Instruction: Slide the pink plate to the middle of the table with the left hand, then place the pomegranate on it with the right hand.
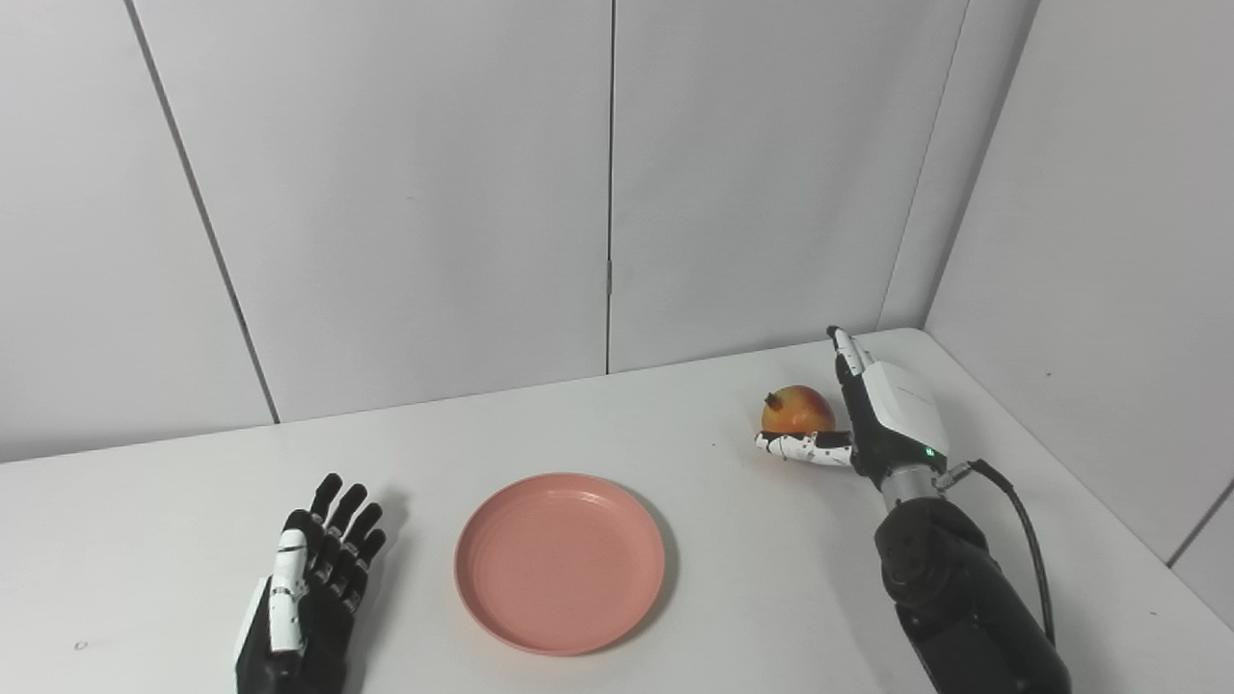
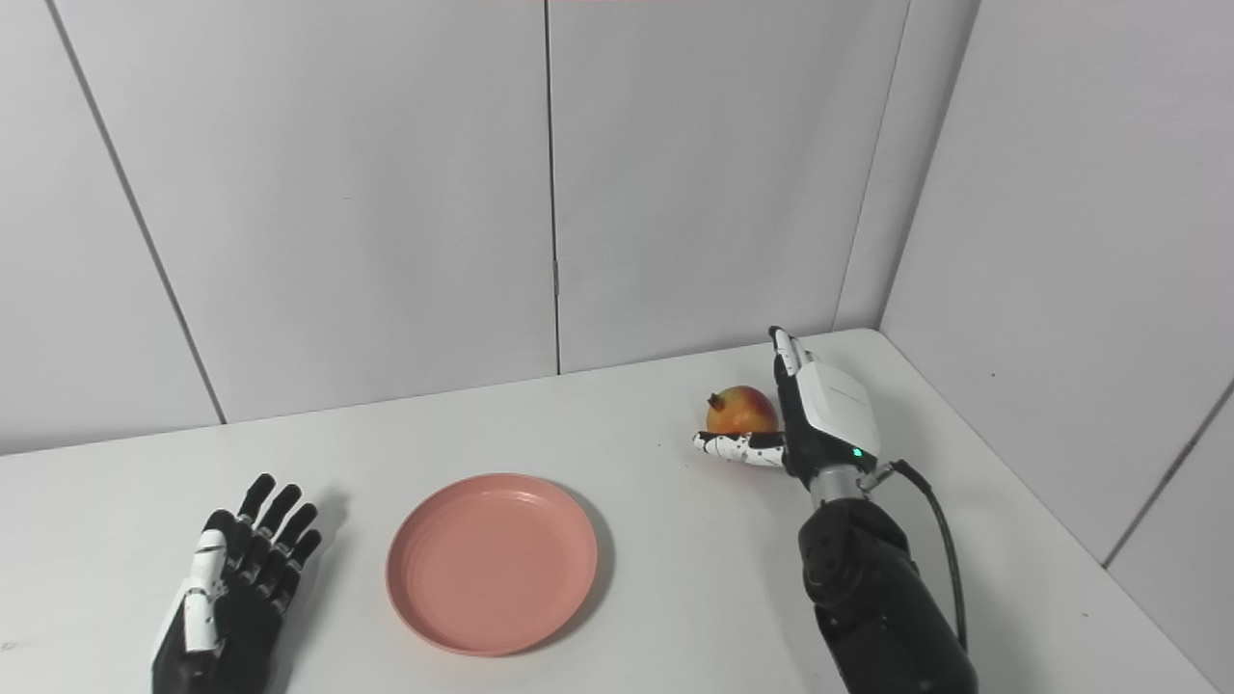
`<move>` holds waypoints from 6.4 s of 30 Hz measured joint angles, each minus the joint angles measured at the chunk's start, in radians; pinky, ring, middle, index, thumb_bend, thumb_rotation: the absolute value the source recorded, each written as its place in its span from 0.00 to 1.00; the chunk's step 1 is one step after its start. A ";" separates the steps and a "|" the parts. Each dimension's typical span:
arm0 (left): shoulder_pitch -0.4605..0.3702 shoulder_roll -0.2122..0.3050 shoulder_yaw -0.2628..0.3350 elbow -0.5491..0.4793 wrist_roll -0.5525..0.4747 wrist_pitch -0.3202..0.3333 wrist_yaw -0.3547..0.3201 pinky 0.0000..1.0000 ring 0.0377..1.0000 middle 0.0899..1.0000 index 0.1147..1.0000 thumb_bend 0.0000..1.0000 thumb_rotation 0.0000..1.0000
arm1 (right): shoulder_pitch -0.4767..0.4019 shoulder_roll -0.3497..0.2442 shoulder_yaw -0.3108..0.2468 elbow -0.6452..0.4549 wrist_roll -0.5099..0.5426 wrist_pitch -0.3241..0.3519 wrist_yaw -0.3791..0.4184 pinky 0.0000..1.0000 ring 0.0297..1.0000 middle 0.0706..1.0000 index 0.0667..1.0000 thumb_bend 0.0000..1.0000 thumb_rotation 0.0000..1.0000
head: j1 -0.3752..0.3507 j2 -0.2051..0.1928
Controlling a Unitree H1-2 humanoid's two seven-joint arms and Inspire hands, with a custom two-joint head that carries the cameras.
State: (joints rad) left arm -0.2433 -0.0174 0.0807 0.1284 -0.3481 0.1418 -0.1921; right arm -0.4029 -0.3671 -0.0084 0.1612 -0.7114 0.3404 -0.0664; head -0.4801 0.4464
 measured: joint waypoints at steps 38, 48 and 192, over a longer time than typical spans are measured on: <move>0.000 0.002 0.001 -0.003 -0.009 0.006 0.002 0.97 0.94 0.95 0.94 0.38 1.00 | -0.078 -0.024 0.045 0.170 0.166 -0.072 -0.060 0.48 0.54 0.56 0.47 0.55 0.11 | 0.018 0.031; 0.000 0.002 -0.001 -0.005 -0.004 0.007 0.004 0.95 0.93 0.94 0.93 0.37 1.00 | -0.081 -0.030 0.056 0.171 0.166 -0.072 -0.061 0.51 0.59 0.60 0.45 0.52 0.13 | 0.025 0.034; 0.051 -0.135 -0.139 -0.082 0.242 0.001 0.176 0.92 0.92 0.93 0.93 0.42 1.00 | 0.117 0.201 0.316 -0.371 -0.032 -0.078 0.260 0.78 0.87 0.93 0.96 1.00 0.59 | 0.454 0.183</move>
State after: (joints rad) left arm -0.1926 -0.1522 -0.0583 0.0468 -0.1058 0.1428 -0.0166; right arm -0.2854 -0.1666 0.3079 -0.2099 -0.7435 0.2625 0.1933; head -0.0261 0.6289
